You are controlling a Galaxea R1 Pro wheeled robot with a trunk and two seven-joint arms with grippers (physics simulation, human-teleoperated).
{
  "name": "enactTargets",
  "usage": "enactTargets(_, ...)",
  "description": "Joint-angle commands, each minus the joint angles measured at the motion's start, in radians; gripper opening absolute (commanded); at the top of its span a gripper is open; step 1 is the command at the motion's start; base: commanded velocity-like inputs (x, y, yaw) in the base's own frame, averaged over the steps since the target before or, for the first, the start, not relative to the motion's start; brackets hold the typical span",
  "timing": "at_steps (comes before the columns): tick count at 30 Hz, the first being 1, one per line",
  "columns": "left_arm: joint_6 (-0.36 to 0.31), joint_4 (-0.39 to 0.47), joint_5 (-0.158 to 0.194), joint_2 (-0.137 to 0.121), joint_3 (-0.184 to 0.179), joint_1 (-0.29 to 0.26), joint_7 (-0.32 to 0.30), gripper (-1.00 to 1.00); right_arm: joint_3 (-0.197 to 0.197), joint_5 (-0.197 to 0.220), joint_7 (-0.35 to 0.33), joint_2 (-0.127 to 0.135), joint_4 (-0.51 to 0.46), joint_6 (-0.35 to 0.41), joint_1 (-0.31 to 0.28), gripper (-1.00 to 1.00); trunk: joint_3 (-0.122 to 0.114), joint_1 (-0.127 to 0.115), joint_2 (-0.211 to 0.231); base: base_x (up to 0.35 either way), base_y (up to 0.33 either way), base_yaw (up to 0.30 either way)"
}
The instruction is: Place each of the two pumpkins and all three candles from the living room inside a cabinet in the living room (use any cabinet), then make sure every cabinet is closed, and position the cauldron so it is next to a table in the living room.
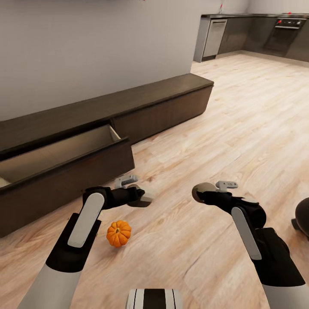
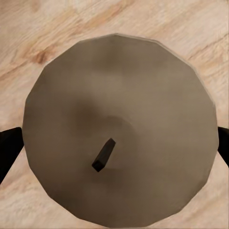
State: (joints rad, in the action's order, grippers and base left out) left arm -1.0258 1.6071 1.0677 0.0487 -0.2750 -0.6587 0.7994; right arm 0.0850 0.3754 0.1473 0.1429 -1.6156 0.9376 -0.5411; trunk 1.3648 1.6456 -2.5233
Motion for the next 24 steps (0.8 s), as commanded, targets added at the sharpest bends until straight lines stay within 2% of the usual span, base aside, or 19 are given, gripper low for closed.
enactTargets(1, 0.001, 0.0, 0.015, 0.001, -0.001, -0.001, 0.023, -1.0, 0.001, 0.011, 0.011, 0.001, -0.001, 0.003, 0.0, -1.0, -0.003, -0.001, 0.0, 0.0, 0.0, 0.279)
enactTargets(8, 0.005, 0.001, 0.014, 0.007, -0.002, -0.006, 0.064, -1.0, 0.001, 0.012, 0.011, -0.002, -0.001, 0.003, -0.002, -1.0, -0.03, -0.004, 0.002, 0.0, 0.0, 0.279)
enactTargets(10, 0.007, 0.002, 0.015, 0.01, -0.002, -0.014, 0.107, -1.0, -0.002, 0.014, 0.011, -0.008, -0.002, 0.004, -0.029, -1.0, -0.038, -0.005, 0.002, 0.0, 0.0, 0.28)
enactTargets(12, 0.009, 0.002, 0.015, 0.017, -0.002, -0.028, 0.138, -1.0, -0.003, 0.017, 0.011, -0.013, -0.001, 0.029, -0.092, -1.0, -0.046, -0.006, 0.003, 0.0, 0.0, 0.281)
enactTargets(13, 0.013, 0.001, 0.015, 0.022, 0.0, -0.043, 0.152, -1.0, -0.003, 0.018, 0.011, -0.02, -0.001, 0.064, -0.133, -1.0, -0.05, -0.006, 0.003, 0.0, 0.0, 0.282)
enactTargets(14, 0.021, 0.001, 0.015, 0.033, 0.001, -0.105, 0.174, -1.0, -0.004, 0.019, 0.011, -0.051, -0.001, 0.11, -0.196, -1.0, -0.054, -0.006, 0.003, 0.0, 0.0, 0.283)
enactTargets(15, 0.023, 0.001, 0.014, 0.034, 0.001, -0.119, 0.179, -1.0, -0.004, 0.02, 0.012, -0.064, -0.001, 0.11, -0.207, -1.0, -0.057, -0.007, 0.003, 0.0, 0.0, 0.283)
enactTargets(16, 0.024, 0.001, 0.014, 0.034, 0.001, -0.124, 0.181, -1.0, -0.003, 0.02, 0.013, -0.072, -0.001, 0.11, -0.21, -1.0, -0.061, -0.007, 0.003, 0.0, 0.0, 0.283)
enactTargets(18, 0.025, 0.001, 0.015, 0.033, -0.003, -0.141, 0.214, -1.0, 0.0, 0.02, 0.015, -0.117, -0.001, 0.11, -0.217, -1.0, -0.069, -0.008, 0.004, 0.0, 0.0, 0.283)
enactTargets(20, 0.024, 0.002, 0.017, 0.037, -0.004, -0.15, 0.246, -1.0, 0.001, 0.02, 0.013, -0.138, -0.001, 0.11, -0.22, -1.0, -0.077, -0.009, 0.004, 0.0, 0.0, 0.283)
enactTargets(22, 0.024, 0.002, 0.019, 0.039, -0.005, -0.151, 0.26, -1.0, 0.002, 0.021, 0.013, -0.147, 0.0, 0.11, -0.221, -1.0, -0.085, -0.01, 0.005, 0.0, 0.0, 0.28)
enactTargets(23, 0.027, 0.002, 0.026, 0.045, -0.044, -0.134, 0.256, -1.0, 0.004, 0.022, 0.012, -0.152, -0.001, 0.11, -0.218, -1.0, -0.089, -0.01, 0.005, 0.0, 0.0, 0.259)
enactTargets(24, 0.028, 0.002, 0.027, 0.047, -0.06, -0.13, 0.258, -1.0, 0.004, 0.022, 0.012, -0.152, -0.001, 0.11, -0.218, -1.0, -0.093, -0.011, 0.005, 0.0, 0.0, 0.257)
